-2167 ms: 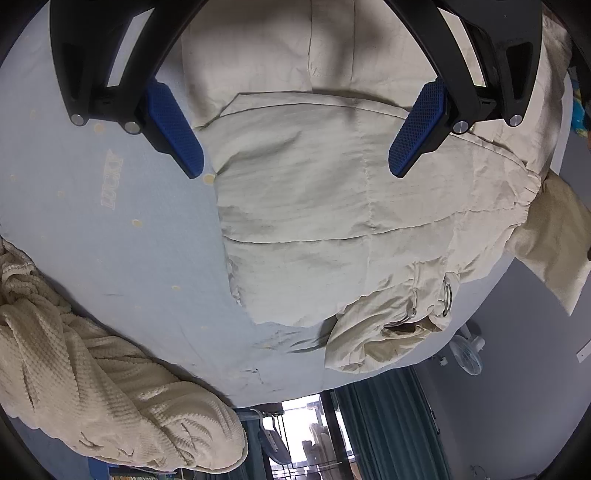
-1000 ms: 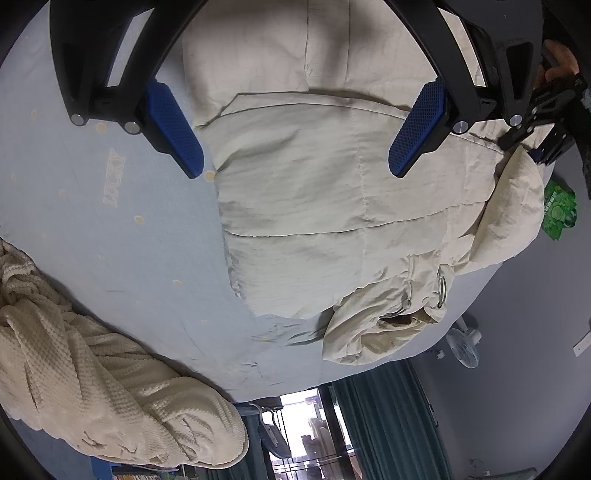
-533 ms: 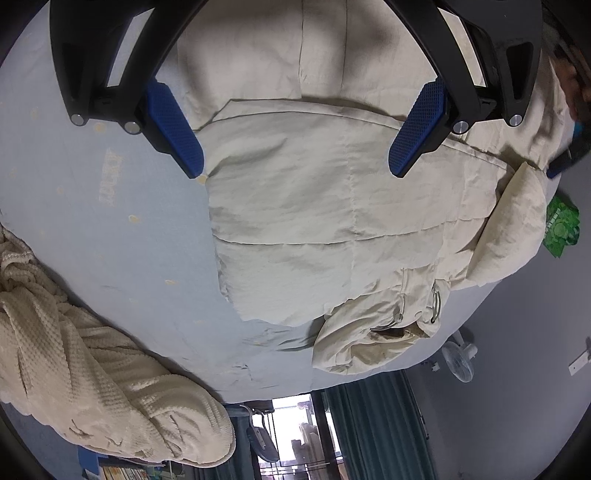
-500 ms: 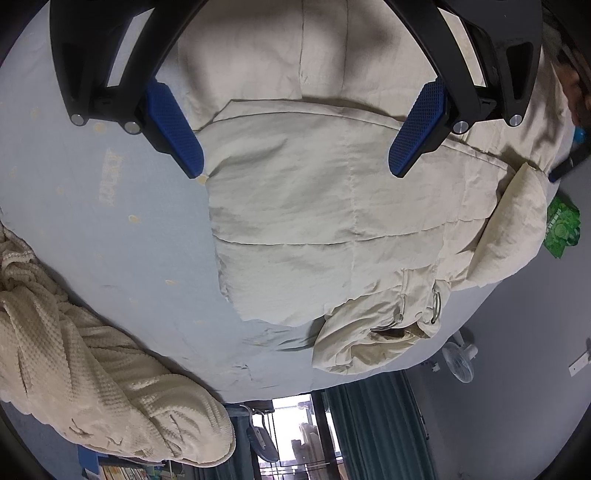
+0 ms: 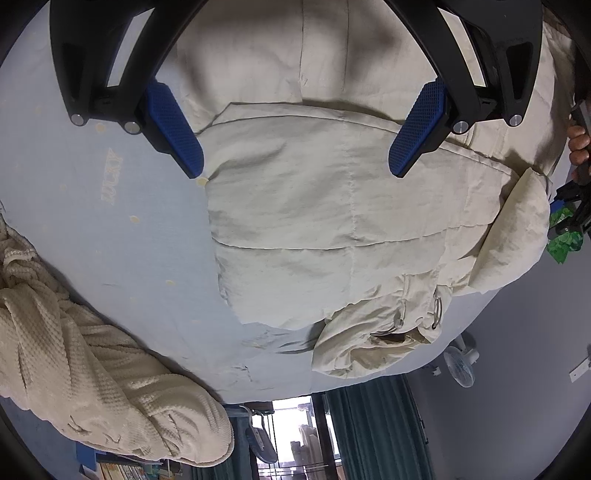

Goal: Fold large clothes
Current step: 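Grasp the side panel edge beside the folded sleeve with the left gripper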

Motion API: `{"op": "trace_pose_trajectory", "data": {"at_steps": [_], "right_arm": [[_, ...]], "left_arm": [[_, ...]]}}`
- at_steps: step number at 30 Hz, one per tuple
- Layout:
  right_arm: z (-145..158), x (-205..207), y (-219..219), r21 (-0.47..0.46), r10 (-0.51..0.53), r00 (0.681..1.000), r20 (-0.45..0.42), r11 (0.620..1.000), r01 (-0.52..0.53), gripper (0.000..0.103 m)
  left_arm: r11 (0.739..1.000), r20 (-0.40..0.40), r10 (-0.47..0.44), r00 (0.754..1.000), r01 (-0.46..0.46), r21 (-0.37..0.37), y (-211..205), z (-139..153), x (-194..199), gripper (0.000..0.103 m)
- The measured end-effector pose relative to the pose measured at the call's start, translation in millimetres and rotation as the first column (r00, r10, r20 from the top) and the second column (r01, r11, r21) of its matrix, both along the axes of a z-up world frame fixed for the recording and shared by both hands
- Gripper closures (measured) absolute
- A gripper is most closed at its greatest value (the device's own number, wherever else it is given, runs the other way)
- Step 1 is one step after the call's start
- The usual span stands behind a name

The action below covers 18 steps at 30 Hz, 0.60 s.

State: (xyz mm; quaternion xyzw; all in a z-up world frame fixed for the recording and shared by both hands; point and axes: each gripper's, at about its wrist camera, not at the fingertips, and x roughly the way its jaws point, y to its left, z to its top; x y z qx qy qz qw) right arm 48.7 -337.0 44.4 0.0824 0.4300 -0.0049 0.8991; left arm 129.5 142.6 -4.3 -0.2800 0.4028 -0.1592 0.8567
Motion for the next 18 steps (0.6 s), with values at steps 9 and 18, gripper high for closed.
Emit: {"op": "trace_pose_trajectory", "data": {"at_steps": [9, 18], "right_arm": [[1.6, 0.2, -1.2, 0.007, -0.001, 1.000, 0.006, 1.000, 0.001, 0.007], [1.2, 0.5, -4.2, 0.004, -0.003, 1.000, 0.001, 1.000, 0.003, 0.007]], "left_arm": [[0.996, 0.065, -0.011, 0.998, 0.006, 0.085, -16.7, 7.9, 2.9, 0.081], [0.977, 0.167, -0.077, 0.983, 0.041, 0.209, -42.8, 30.3, -13.4, 0.082]]}}
